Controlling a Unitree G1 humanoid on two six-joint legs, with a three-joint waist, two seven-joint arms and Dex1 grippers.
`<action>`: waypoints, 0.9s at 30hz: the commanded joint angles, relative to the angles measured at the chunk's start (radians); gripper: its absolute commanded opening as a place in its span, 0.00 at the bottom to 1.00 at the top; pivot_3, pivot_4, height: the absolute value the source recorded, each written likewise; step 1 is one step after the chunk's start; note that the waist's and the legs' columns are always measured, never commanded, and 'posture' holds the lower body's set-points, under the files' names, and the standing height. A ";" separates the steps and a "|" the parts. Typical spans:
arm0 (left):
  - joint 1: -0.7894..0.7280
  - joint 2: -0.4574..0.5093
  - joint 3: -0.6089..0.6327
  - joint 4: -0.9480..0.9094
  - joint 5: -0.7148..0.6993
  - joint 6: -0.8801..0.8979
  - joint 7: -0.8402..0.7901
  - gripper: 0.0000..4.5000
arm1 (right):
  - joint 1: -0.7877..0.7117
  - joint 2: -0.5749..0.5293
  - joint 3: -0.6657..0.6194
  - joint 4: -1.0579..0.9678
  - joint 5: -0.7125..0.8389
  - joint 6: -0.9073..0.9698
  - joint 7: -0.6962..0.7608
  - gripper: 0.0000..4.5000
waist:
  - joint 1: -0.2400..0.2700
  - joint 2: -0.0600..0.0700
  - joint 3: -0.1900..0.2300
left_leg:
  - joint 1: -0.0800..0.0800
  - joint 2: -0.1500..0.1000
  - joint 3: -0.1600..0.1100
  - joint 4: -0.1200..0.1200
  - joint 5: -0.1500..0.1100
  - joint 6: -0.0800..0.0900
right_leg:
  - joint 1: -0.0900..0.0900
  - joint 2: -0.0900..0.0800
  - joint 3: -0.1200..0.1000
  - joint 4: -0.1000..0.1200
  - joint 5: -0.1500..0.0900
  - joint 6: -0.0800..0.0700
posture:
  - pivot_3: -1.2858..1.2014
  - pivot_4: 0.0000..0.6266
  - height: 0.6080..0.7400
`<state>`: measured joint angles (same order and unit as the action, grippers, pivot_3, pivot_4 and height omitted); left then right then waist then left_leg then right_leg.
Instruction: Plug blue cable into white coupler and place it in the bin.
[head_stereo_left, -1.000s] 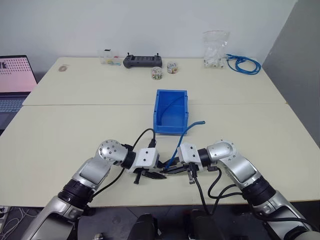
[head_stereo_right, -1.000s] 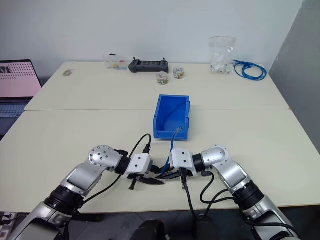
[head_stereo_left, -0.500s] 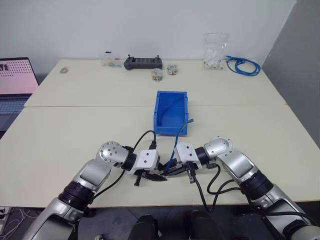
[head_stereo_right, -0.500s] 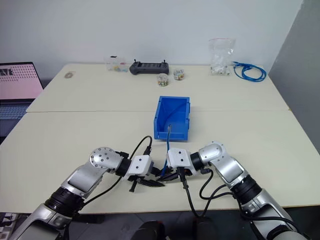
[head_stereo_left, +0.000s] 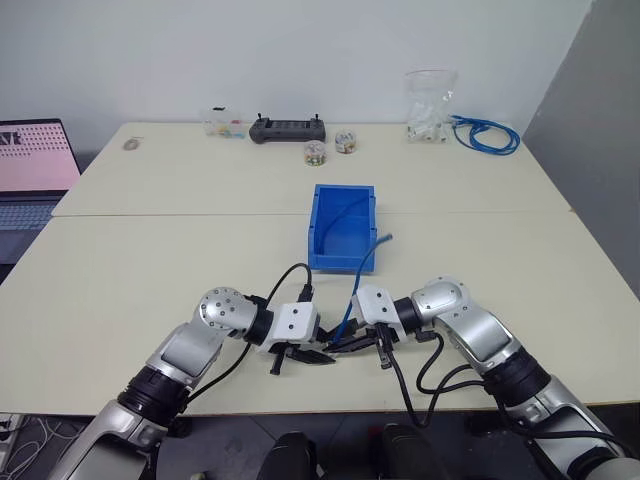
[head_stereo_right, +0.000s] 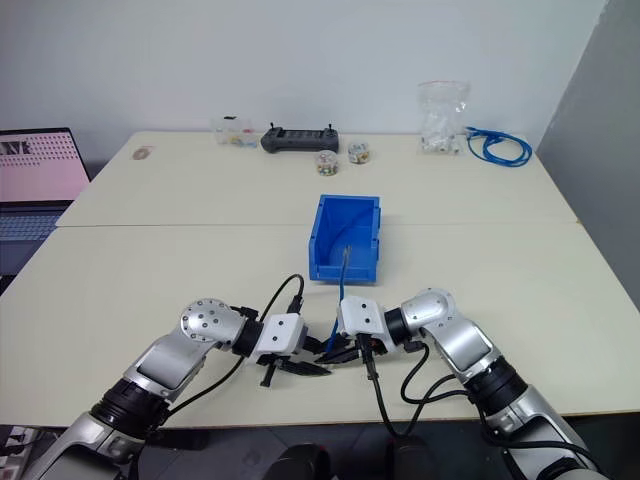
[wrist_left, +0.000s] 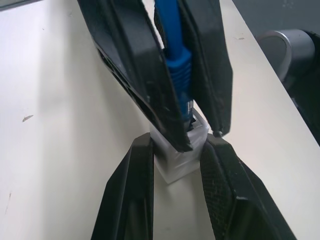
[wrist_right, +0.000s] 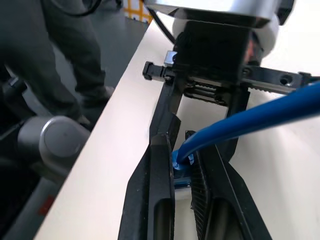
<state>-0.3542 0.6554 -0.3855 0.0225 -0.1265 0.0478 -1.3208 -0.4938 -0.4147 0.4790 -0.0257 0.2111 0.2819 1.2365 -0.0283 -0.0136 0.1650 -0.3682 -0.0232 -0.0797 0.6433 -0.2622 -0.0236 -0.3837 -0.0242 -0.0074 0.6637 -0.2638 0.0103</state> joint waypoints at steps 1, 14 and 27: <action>0.068 0.079 0.114 -0.037 -0.068 0.092 0.014 0.45 | 0.017 -0.047 -0.156 -0.177 0.113 0.129 -0.060 0.03 | -0.004 0.001 0.001 | -0.003 0.000 0.000 0.000 0.000 0.000 | -0.003 0.000 0.001 0.001 0.000 0.000 | 0.52 0.24 1.00; 0.201 0.117 0.396 -0.386 -0.310 0.417 0.210 1.00 | -0.122 -0.055 -0.333 -0.220 0.244 0.414 -0.248 0.03 | -0.001 0.001 0.004 | -0.009 0.000 -0.002 0.002 0.000 0.000 | -0.007 -0.001 -0.002 0.000 0.000 0.000 | 0.52 0.24 1.00; 0.146 0.130 0.347 -0.292 -0.230 0.298 0.197 1.00 | -0.775 0.119 -0.086 0.772 -0.141 0.100 -0.238 0.03 | -0.005 0.002 0.005 | -0.012 0.000 0.003 0.001 0.000 0.000 | -0.015 0.001 -0.001 0.002 0.004 -0.007 | 0.52 0.24 1.00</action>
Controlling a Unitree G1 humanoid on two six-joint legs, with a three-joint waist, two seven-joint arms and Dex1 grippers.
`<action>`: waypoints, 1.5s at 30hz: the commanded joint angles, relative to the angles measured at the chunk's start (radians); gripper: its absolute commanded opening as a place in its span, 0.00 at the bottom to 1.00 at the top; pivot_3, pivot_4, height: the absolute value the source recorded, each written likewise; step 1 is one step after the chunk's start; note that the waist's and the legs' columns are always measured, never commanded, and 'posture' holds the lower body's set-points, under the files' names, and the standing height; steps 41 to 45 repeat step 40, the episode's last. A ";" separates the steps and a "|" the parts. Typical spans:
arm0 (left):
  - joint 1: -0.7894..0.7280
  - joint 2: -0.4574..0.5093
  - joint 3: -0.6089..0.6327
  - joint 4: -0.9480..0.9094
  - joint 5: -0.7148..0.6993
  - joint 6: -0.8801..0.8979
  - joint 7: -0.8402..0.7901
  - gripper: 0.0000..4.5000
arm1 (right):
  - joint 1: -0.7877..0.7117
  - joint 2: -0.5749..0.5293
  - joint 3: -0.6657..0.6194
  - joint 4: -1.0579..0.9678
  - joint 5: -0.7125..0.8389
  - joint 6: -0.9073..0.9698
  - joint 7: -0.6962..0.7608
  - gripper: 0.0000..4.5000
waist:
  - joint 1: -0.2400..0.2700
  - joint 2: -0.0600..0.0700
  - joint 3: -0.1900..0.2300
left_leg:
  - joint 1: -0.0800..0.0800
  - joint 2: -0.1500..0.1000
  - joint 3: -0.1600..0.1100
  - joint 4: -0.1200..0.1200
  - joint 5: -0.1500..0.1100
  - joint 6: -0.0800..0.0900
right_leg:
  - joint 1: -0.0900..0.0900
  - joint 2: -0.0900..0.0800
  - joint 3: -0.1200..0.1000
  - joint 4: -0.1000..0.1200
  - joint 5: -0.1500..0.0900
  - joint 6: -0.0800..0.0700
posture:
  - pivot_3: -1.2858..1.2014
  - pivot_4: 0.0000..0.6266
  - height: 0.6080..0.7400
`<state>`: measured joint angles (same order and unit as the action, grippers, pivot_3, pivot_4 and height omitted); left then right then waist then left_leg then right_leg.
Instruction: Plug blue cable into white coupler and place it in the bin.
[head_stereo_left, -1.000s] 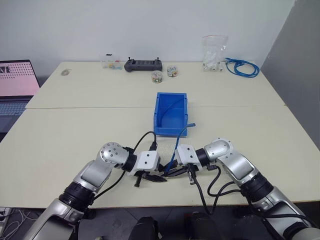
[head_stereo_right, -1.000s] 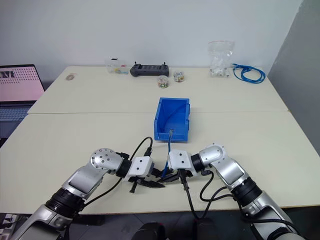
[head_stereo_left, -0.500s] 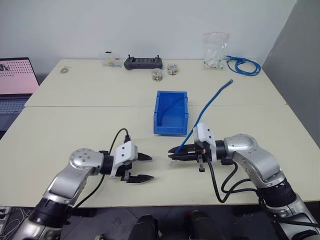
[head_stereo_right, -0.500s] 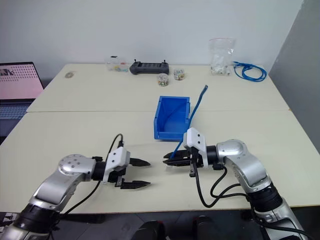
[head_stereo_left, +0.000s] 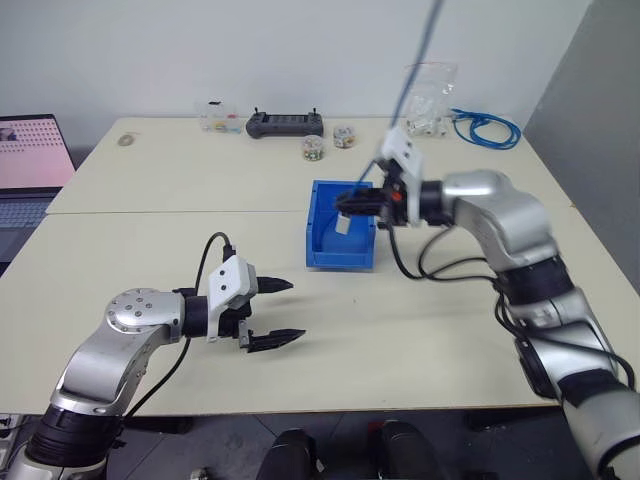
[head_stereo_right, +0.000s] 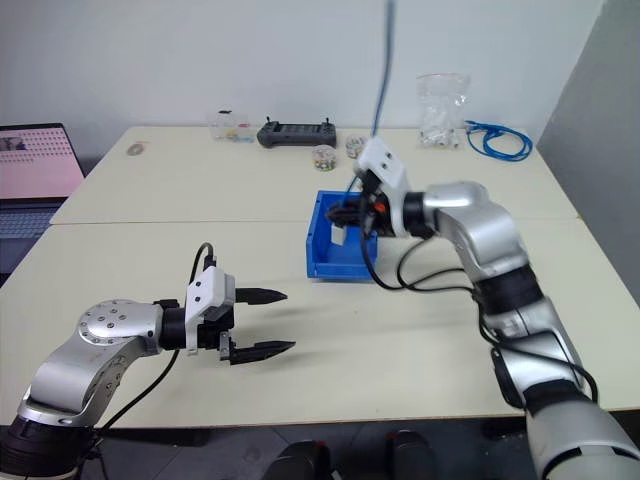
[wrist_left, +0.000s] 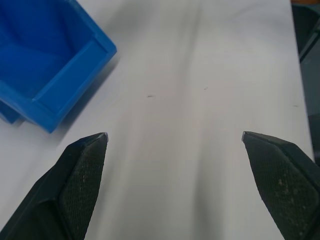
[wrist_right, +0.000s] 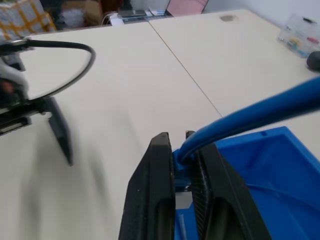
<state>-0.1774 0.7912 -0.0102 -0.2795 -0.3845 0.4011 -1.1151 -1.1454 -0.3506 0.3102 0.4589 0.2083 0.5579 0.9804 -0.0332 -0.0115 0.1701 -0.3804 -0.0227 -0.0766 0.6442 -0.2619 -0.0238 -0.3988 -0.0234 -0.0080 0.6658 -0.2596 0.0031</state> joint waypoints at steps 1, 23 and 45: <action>-0.039 -0.011 -0.038 0.017 0.035 -0.064 -0.010 1.00 | -0.158 0.077 0.103 0.372 -0.173 -0.223 0.016 0.03 | 0.000 0.000 0.000 | -0.003 0.000 0.000 0.000 0.000 0.000 | -0.003 0.000 0.000 0.000 0.001 -0.001 | 0.52 0.24 1.00; -0.127 -0.110 0.001 0.099 0.073 -0.035 0.182 1.00 | -0.100 0.049 -0.196 0.255 -0.108 -0.312 0.060 1.00 | 0.005 0.000 0.000 | -0.013 0.000 -0.002 0.003 0.001 -0.002 | -0.013 -0.001 0.001 0.011 0.001 -0.002 | 0.52 0.24 1.00; -0.155 -0.065 0.113 0.209 0.073 -0.002 0.249 1.00 | 0.697 -0.238 -0.425 -0.854 0.205 0.331 -0.125 1.00 | -0.002 0.000 0.001 | -0.003 0.001 0.001 0.002 0.001 -0.002 | -0.008 0.000 0.001 0.013 -0.002 0.004 | 0.52 0.24 1.00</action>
